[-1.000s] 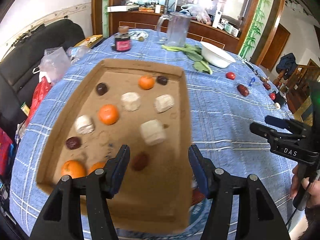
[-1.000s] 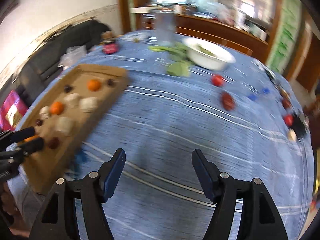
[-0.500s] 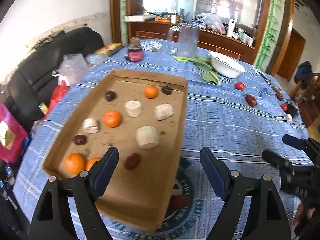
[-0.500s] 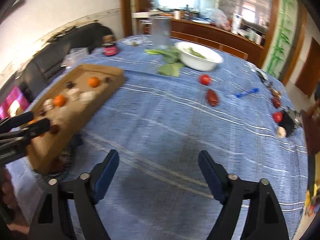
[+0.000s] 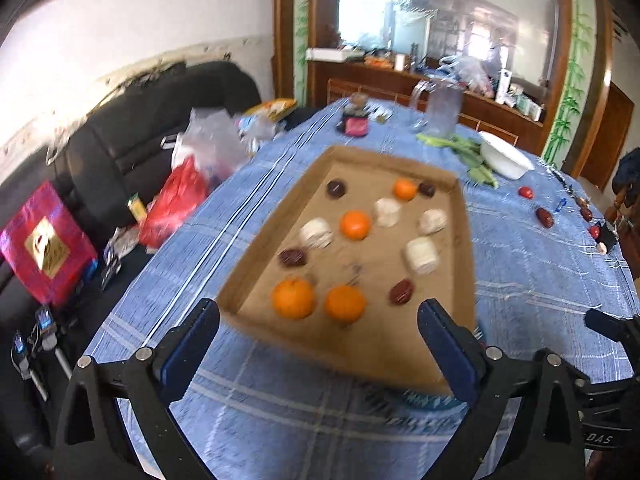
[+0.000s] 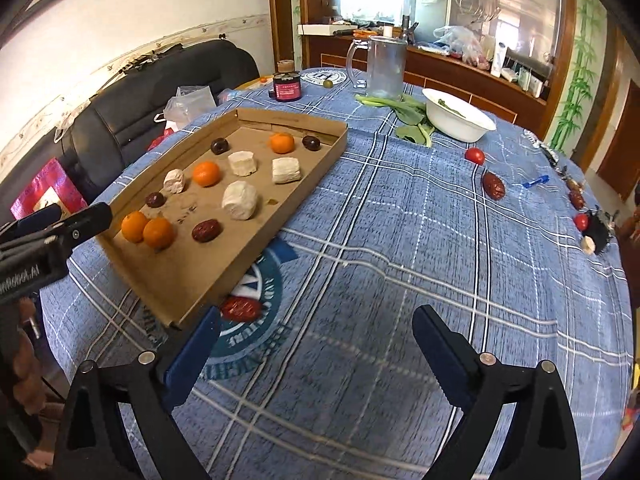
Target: Organize fruits
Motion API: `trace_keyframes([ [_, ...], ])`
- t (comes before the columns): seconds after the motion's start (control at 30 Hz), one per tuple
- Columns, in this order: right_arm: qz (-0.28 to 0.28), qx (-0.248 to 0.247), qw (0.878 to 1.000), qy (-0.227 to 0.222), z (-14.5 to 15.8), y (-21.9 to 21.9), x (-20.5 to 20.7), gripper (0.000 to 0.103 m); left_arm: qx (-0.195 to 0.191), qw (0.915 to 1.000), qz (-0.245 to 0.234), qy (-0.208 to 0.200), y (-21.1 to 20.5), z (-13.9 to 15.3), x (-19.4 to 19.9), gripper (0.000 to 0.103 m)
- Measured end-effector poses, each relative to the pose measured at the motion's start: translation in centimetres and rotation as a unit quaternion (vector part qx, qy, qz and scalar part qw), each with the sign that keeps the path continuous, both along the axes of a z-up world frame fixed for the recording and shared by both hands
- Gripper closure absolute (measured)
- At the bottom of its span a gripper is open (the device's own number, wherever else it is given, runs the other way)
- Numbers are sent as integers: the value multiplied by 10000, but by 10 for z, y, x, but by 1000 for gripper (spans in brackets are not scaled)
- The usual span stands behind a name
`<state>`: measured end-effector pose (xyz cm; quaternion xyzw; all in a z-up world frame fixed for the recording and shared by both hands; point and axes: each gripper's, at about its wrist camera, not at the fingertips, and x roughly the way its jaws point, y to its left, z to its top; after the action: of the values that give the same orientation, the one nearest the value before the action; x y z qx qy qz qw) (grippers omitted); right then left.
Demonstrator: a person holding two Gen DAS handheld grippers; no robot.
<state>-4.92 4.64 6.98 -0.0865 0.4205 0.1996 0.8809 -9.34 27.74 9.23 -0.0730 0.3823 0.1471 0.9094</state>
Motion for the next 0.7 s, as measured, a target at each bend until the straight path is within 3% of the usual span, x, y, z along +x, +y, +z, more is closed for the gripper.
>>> trace_keyframes([
  [0.13, 80, -80, 9999, -17, -1, 4, -9, 4, -18, 9992, 281, 269, 4, -8, -14, 3],
  [0.33, 451, -141, 9988, -97, -1, 4, -22, 3, -127, 9986, 504, 66, -21, -9, -43, 3],
  [0.7, 777, -196, 9960, -389, 5, -1, -43, 3, 317, 9913, 1270, 136, -33, 2, -66, 3],
])
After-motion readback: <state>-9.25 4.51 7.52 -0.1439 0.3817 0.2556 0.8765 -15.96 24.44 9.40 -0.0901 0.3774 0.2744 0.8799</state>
